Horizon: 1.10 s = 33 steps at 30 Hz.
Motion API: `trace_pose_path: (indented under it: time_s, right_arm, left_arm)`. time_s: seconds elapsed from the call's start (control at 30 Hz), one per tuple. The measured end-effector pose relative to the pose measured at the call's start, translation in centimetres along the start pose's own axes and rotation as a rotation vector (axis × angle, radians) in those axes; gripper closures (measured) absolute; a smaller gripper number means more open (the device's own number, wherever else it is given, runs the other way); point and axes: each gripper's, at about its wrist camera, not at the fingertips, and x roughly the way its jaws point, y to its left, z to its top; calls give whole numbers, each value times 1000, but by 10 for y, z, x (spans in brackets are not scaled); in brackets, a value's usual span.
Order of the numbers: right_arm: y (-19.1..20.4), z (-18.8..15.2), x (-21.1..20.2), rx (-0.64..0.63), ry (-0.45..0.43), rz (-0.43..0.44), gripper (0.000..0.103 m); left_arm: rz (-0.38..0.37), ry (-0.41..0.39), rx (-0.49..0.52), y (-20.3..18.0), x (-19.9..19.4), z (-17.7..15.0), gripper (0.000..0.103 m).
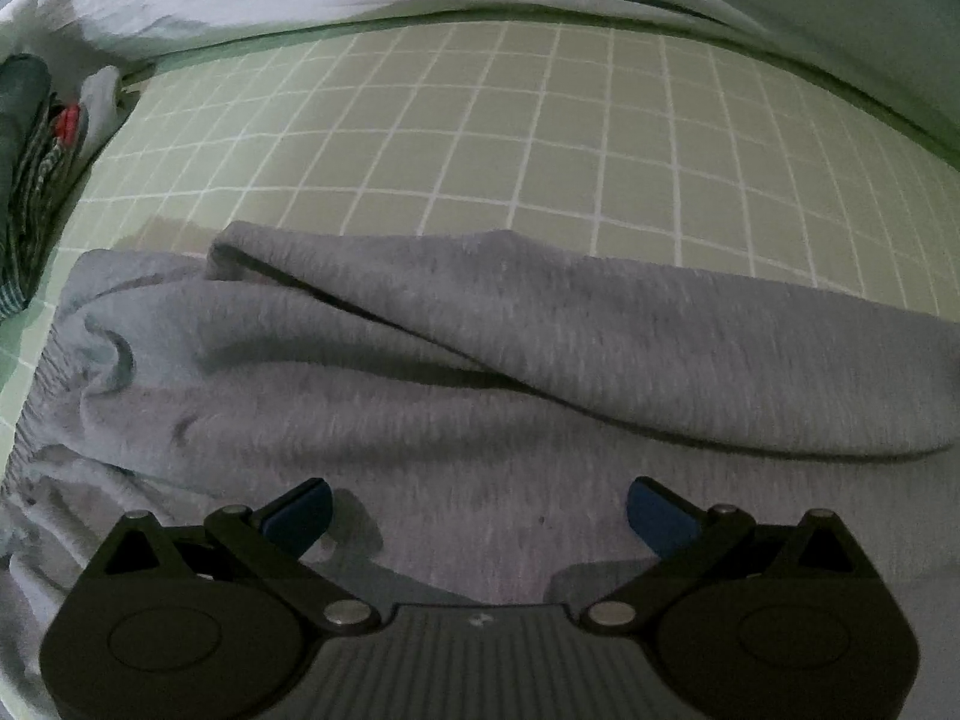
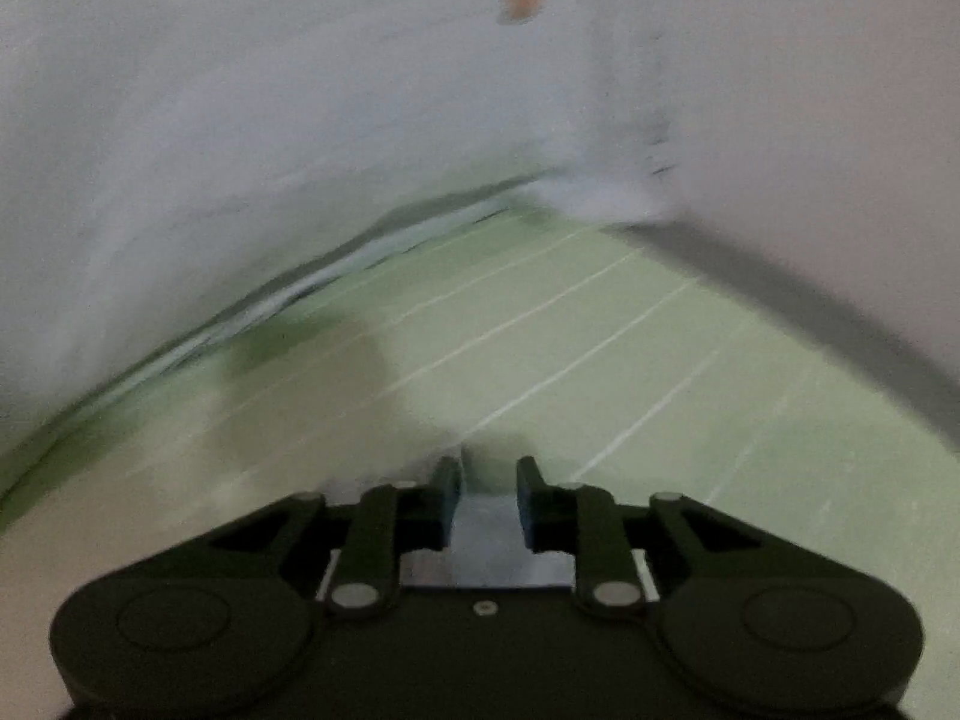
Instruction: Fold clothes
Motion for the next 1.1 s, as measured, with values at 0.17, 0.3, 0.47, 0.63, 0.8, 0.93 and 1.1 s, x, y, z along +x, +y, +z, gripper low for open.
trace_pose_path:
  time_s: [0.17,0.3,0.47,0.63,0.8,0.93,1.1]
  right_arm:
    - [-4,-13,-40,-94,-54,29,51]
    - [23,-57,-81,-268,-1,98,18]
    - [78,-122,-134,-512,83,279,8]
    - [132,-167,-169,-717,84,398,7]
    - [166,-163,-161,-759,95,472,5]
    - [194,-160,-155,-791,104,531,3]
    - [225,-147,-139,-747,110,545,3]
  left_arm:
    - [-11,4,-56,6,2,1,0]
    - [70,8,-260,7,5,3,0]
    - [79,-6,-237,1,6,9,0]
    - [80,-28,-195,-3,6,11,0]
    - [55,-52,-193,1,11,18,0]
    - [42,-79,-213,6,17,32,0]
    - [64,-131,-215,8,27,67,0]
